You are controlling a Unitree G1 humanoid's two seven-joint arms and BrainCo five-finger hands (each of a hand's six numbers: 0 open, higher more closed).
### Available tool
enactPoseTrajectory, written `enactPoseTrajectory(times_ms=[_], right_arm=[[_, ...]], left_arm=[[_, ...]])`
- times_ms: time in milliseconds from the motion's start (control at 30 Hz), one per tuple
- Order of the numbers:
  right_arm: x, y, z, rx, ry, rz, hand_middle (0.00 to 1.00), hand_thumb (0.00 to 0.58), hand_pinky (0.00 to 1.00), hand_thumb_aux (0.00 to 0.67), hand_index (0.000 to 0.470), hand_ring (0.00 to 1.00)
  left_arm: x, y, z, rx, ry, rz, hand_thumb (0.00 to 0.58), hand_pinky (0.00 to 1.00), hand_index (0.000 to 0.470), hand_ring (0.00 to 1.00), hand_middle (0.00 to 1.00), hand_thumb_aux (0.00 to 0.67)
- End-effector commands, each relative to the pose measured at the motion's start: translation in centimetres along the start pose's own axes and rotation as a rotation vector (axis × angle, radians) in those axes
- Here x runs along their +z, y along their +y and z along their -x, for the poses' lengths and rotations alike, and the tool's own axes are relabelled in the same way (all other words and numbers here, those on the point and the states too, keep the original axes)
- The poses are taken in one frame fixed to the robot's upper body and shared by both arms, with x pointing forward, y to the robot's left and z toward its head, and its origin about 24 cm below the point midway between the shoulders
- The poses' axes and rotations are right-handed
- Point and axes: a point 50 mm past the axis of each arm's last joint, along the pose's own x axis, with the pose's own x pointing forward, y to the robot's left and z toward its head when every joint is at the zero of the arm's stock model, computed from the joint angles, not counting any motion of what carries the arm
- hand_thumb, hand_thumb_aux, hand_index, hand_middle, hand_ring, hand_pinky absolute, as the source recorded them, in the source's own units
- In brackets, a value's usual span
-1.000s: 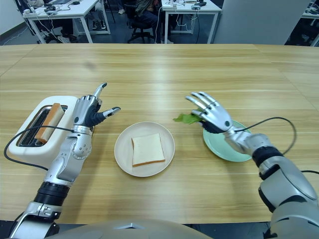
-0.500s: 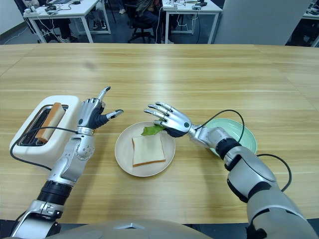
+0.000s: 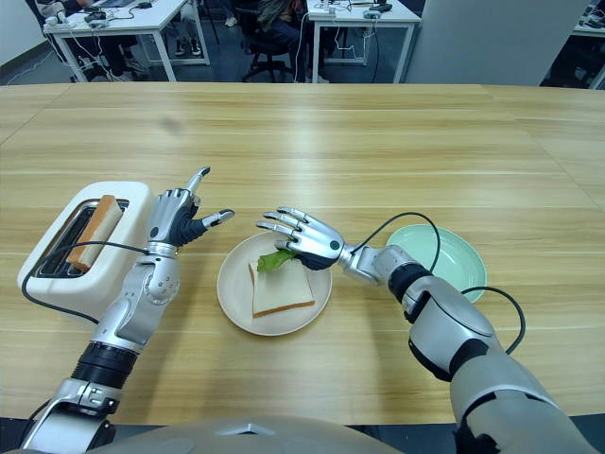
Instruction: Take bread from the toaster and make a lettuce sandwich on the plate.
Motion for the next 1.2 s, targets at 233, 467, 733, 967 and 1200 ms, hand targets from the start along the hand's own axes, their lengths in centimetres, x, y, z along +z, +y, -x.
enactPoseTrajectory(times_ms=[233, 467, 733, 967, 1200], right_arm=[[2.1, 0.0, 0.4, -0.024, -0.064, -0.057, 0.0, 0.58, 0.0, 0.67, 0.46, 0.0], [1.0, -0.6, -0.1, -0.036, -0.03, -0.017, 0.0, 0.58, 0.0, 0.67, 0.46, 0.0], [0.8, -0.3, -0.4, -0.039, -0.001, -0.008, 0.0, 0.58, 0.0, 0.67, 0.46, 0.0], [-0.6, -2.2, -1.8, -0.149, 0.022, 0.064, 0.0, 0.58, 0.0, 0.67, 0.46, 0.0], [-0.4, -1.4, -2.3, -0.119, 0.023, 0.053, 0.0, 0.58, 0.0, 0.67, 0.46, 0.0]], left_arm=[[0.3, -1.1, -0.5, -0.051, -0.021, 0.012, 0.0, 1.0, 0.0, 1.0, 1.0, 0.0], [0.3, -1.5, -0.4, -0.066, -0.021, 0.016, 0.0, 1.0, 0.0, 1.0, 1.0, 0.0], [0.2, -1.7, -0.3, -0.073, -0.019, 0.018, 0.0, 1.0, 0.0, 1.0, 1.0, 0.0], [0.0, -1.8, -0.2, -0.077, -0.016, 0.011, 0.0, 1.0, 0.0, 1.0, 1.0, 0.0], [0.0, -2.0, -0.2, -0.086, -0.016, 0.009, 0.0, 1.0, 0.0, 1.0, 1.0, 0.0]])
